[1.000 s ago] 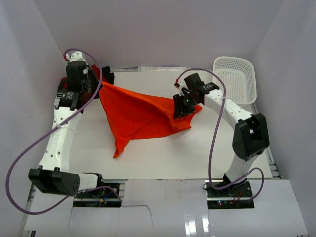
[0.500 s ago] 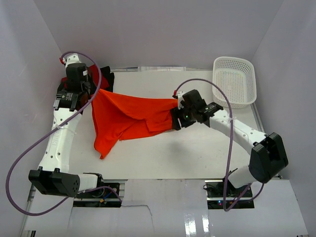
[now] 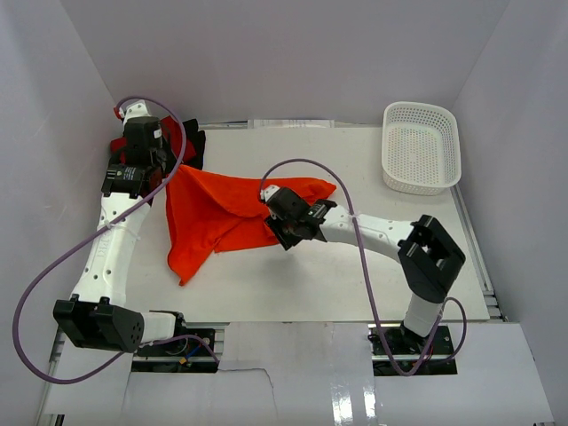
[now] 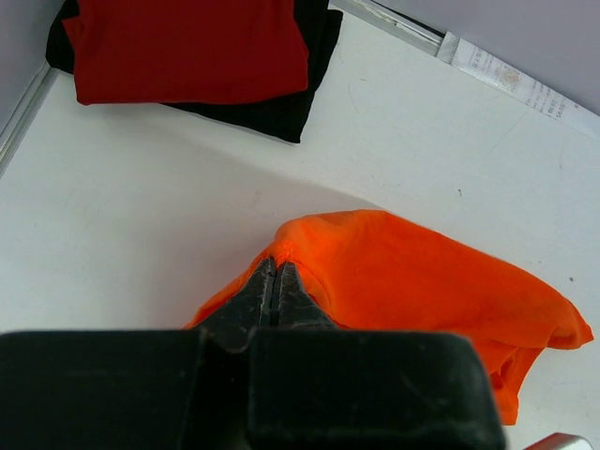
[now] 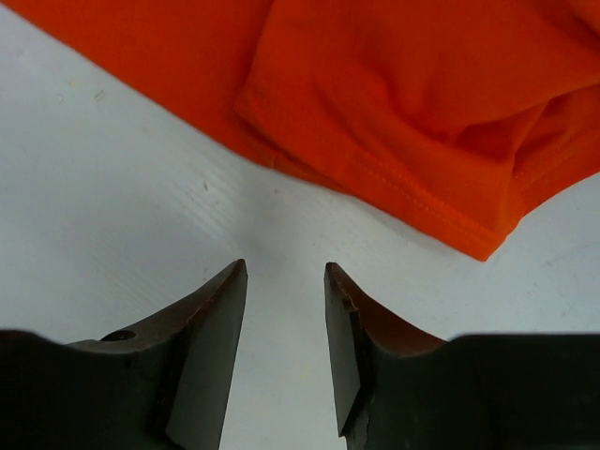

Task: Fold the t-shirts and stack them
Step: Flatten out the tshirt

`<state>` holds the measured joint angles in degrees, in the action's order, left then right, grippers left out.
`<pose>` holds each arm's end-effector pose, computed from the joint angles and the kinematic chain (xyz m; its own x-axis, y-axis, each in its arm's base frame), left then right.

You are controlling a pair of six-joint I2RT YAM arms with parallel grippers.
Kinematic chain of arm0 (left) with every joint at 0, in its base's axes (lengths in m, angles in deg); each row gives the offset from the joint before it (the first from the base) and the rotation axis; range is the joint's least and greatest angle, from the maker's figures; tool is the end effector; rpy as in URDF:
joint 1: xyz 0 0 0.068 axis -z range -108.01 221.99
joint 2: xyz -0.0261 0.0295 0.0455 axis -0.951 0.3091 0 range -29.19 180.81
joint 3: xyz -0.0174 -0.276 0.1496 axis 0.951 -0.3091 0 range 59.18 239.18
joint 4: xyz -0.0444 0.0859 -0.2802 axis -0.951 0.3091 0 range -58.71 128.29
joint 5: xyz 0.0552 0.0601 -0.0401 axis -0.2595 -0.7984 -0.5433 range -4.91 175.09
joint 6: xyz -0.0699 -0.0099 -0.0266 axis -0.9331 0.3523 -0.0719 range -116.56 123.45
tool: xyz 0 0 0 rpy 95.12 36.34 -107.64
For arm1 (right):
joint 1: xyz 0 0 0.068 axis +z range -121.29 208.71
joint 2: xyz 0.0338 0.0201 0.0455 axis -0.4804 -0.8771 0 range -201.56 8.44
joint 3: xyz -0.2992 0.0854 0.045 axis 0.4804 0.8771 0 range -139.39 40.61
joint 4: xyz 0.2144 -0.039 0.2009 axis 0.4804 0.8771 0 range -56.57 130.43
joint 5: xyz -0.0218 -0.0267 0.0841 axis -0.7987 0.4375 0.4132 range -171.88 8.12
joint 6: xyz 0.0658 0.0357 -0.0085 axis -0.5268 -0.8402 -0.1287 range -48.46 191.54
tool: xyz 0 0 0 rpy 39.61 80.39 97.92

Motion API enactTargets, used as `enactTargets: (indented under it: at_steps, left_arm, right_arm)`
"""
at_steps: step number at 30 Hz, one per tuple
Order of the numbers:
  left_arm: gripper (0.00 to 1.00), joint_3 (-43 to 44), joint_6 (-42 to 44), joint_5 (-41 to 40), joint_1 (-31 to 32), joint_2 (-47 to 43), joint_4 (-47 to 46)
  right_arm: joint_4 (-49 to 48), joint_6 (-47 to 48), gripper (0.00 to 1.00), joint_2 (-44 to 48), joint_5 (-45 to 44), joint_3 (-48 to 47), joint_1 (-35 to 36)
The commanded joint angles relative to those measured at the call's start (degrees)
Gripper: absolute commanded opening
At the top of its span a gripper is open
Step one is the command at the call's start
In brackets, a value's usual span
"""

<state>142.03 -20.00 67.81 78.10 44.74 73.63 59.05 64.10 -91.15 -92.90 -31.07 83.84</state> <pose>0.3170 -0.0149 0.4371 -0.4450 -0.3345 -0.8307 -0.3509 0.9186 -0.1819 0.2556 0.3453 0.2273 -0.5518 -0.5696 -0.6092 -0.6746 0.7343 -0.0756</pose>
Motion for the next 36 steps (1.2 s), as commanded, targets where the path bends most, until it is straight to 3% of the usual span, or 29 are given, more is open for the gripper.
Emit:
enactTargets:
  at_steps: [1,6,16,21,26,36]
  left_arm:
    - [0.0,-0.23,0.06,0.14,-0.31,-1.68,-1.04]
    - [0.01,-0.06,0.68,-0.04,-0.31,-1.86,-0.78]
    - [0.01,-0.14,0.68,-0.39,-0.48,-1.86,-0.51]
    - [0.01,0.21,0.94,-0.3,-0.66,-1.95,-0.34]
    - [0.01,-0.41,0.77,0.23,-0.75,-2.12,-0.42]
    - [0.01,-0.93,0.59,0.93,-0.75,-2.04,-0.51]
  right_arm:
    - [-0.49,0.5,0.46,-2.79,-8.55,-6.79,0.41]
    - [-0.4,1.73,0.48,-5.52,-3.75,-11.19,-2.4]
    - [3.55,-0.46,0.46,-11.06,-4.62,-15.77,-3.45]
    - [3.2,-3.28,0.46,-9.92,8.11,-13.23,-12.41]
    - [1.8,-2.93,0.46,-5.89,9.26,-10.15,-16.89]
    - [-5.58,-10.92,0.42,-1.31,24.9,1.27,-24.63]
